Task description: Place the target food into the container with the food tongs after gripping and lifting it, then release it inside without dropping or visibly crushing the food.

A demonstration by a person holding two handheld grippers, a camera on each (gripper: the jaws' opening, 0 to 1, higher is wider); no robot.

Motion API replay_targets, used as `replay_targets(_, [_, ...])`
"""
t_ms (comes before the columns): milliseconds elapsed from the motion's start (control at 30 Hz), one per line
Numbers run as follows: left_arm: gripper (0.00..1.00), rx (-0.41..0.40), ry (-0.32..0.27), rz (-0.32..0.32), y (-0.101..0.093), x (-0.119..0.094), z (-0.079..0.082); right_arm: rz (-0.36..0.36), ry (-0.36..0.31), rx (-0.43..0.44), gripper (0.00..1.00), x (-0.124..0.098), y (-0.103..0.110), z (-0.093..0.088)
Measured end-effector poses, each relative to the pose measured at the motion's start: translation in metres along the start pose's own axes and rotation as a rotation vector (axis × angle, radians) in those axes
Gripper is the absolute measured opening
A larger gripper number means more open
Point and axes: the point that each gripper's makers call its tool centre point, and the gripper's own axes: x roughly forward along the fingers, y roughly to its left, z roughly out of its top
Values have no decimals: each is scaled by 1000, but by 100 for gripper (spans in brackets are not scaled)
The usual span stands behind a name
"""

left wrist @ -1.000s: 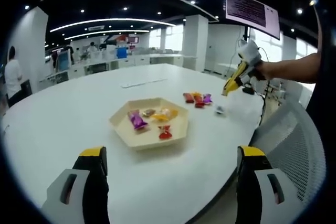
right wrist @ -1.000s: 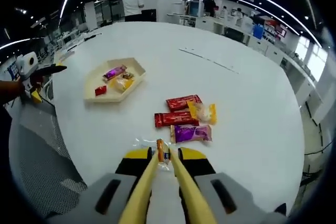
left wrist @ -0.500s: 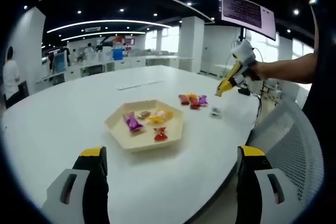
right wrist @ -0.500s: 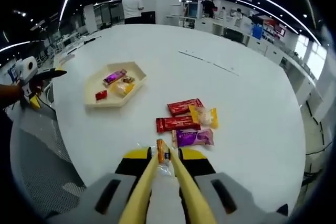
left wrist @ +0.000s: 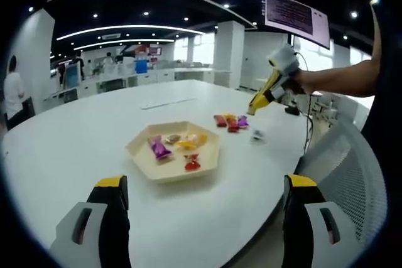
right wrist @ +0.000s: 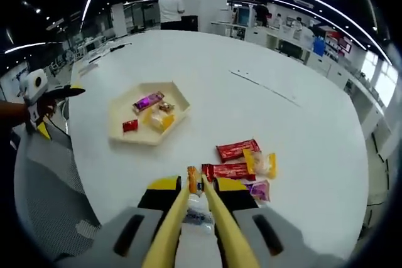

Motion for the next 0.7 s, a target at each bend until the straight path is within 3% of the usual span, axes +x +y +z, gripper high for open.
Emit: replay_targets(700, [99, -1, -4, 7, 2, 0, 0, 82, -31, -122, 19, 35, 39, 69])
